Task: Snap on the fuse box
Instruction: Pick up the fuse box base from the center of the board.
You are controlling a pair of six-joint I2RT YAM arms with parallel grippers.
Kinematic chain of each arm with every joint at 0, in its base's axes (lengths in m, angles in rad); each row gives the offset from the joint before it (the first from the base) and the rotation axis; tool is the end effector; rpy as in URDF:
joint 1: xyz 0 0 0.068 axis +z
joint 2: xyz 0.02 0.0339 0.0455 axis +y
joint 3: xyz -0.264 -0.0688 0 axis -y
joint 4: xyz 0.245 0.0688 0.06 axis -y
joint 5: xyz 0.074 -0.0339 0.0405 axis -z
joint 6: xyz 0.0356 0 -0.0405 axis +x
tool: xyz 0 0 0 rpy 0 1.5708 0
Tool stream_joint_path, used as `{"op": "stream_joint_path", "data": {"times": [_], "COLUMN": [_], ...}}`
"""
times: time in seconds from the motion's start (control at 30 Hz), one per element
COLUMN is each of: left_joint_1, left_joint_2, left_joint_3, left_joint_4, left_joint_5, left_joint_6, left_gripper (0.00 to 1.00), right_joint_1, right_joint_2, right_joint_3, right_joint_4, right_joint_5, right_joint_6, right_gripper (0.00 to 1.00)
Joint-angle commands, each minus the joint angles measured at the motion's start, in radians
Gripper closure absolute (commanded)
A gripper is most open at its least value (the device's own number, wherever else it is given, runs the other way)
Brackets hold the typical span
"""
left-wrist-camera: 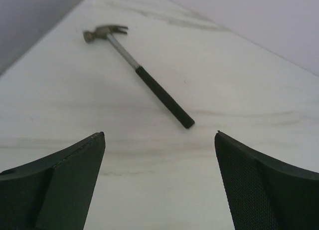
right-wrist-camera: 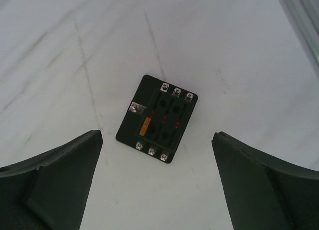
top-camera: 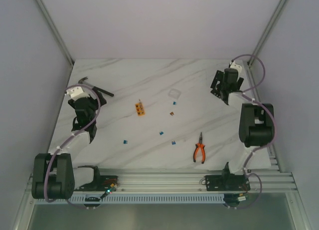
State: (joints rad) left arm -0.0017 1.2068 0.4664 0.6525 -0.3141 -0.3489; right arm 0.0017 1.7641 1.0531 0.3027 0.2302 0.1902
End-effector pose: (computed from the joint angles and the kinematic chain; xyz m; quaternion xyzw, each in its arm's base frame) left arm 0.2548 0.0106 0.2298 -0.2299 0.6992 -0.0028 0.6769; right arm 0.3953 -0.0075 0.2150 0.1409 0.8206 -0.0433 0.5521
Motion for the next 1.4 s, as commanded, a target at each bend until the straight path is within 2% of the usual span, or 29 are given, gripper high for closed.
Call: {"op": "stream_joint_path", "data": {"times": [0.0,0.1,0.33,0.53,0.77,1.03,1.37], "left_joint_1": [0.005,0.005,0.004,0.003,-0.019,-0.113,-0.225], "left_joint_2": [-0.033,-0.041,-0.040,-0.035,-0.036,-0.002,-0.001], "left_joint_3": [0.010,0.015,0.004,0.003,-0.007,0.007,-0.008], "left_joint_4": [-0.137,-0.163,-0.159,-0.157,-0.153,-0.191,-0.312], "left_joint_5": [0.113,0.158,0.257,0.336,0.421,0.482,0.474], "left_joint_6": [-0.095,-0.104,-0.147,-0.173,-0.216,-0.254,-0.279], "left_gripper": [0.00,0.00,0.00,0.00,0.00,0.00,0.00], "right_joint_1": [-0.006,-0.007,-0.006,-0.007,0.010,0.123,0.429], "right_joint_2": [0.128,0.228,0.308,0.313,0.255,0.059,-0.185], "right_joint_3": [0.161,0.261,0.326,0.325,0.240,0.072,-0.096], "right_joint_4": [-0.218,-0.295,-0.335,-0.353,-0.351,-0.341,-0.340], "right_joint_5": [0.073,0.084,0.059,0.042,-0.015,-0.065,-0.180], "right_joint_6": [0.133,0.188,0.247,0.241,0.207,0.118,0.005], "right_gripper": [0.00,0.00,0.16,0.40,0.60,0.63,0.66]}}
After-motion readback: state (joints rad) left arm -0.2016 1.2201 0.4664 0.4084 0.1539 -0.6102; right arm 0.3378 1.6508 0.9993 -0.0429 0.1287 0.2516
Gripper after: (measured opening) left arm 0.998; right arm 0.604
